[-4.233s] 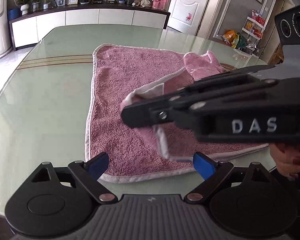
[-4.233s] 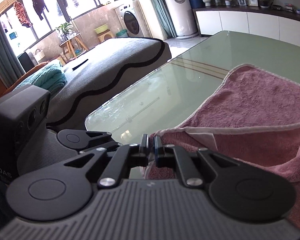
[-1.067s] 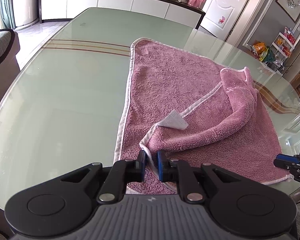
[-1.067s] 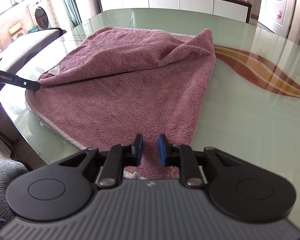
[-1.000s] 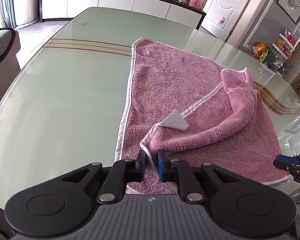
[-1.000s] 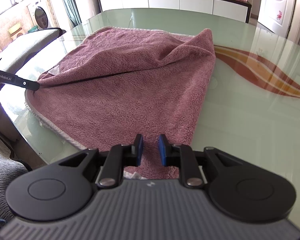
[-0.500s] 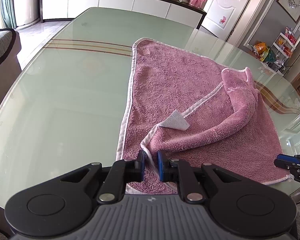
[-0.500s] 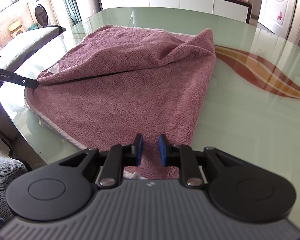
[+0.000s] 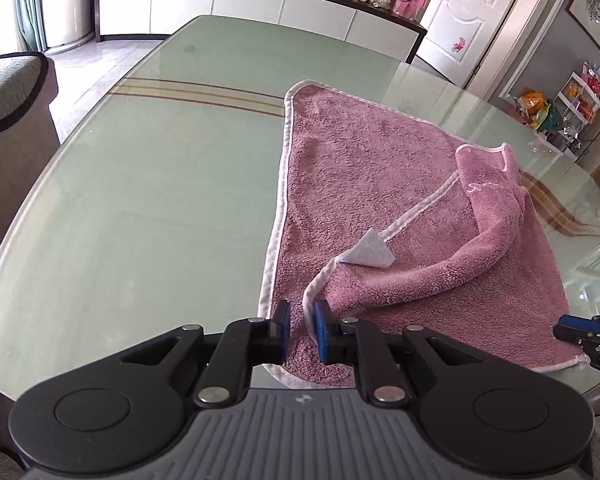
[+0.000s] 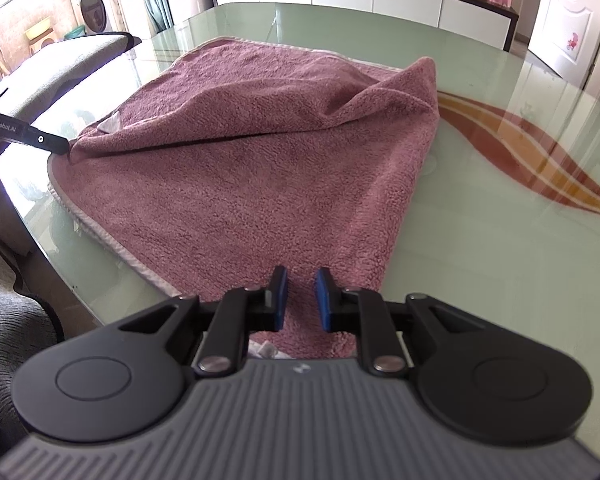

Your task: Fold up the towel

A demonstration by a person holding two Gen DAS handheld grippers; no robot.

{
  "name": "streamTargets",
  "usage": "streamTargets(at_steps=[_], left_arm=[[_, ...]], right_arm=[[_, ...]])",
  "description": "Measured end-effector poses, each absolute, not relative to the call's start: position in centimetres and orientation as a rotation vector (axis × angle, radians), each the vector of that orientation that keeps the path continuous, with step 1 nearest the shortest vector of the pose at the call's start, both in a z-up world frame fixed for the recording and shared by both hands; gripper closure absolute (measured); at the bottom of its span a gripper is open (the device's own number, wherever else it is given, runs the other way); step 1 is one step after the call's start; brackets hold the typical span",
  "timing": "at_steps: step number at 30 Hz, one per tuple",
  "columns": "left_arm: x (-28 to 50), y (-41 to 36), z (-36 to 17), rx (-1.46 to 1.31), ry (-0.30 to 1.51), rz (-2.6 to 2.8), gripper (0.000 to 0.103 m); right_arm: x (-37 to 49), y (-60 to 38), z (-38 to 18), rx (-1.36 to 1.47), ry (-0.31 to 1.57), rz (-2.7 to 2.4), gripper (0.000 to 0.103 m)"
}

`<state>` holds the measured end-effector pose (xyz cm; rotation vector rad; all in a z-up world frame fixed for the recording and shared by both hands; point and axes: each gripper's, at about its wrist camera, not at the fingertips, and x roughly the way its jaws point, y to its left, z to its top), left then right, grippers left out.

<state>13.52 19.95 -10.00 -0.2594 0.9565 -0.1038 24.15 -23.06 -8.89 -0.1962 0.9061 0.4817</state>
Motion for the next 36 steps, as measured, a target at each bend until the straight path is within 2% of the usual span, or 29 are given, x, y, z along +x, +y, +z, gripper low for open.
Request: streamTargets(at_steps=[10, 25, 33, 36], left_arm=[[15.7, 17.3, -8.3, -0.228, 0.936, -0.206, 0.087], [21.9, 9.5, -8.7, -0.107, 0.944, -0.450, 0.086], [27.5, 5.7, -11.1, -0.047, 0.974, -0.515, 0.086], [28.2, 4.5, -11.7, -0.020, 0.989, -0.535, 0.087]], right_arm=[[24.1, -23.8, -8.7, -0.209, 0.924, 0.453, 0.088], [24.1, -25.2, -8.3, -0.197, 0.942, 0.384, 0.088], [24.6, -24.3, -8.2, -0.128, 0.947, 0.392, 0.087], [25.4, -24.0, -6.6, -0.054, 0.883, 0.423, 0.087]])
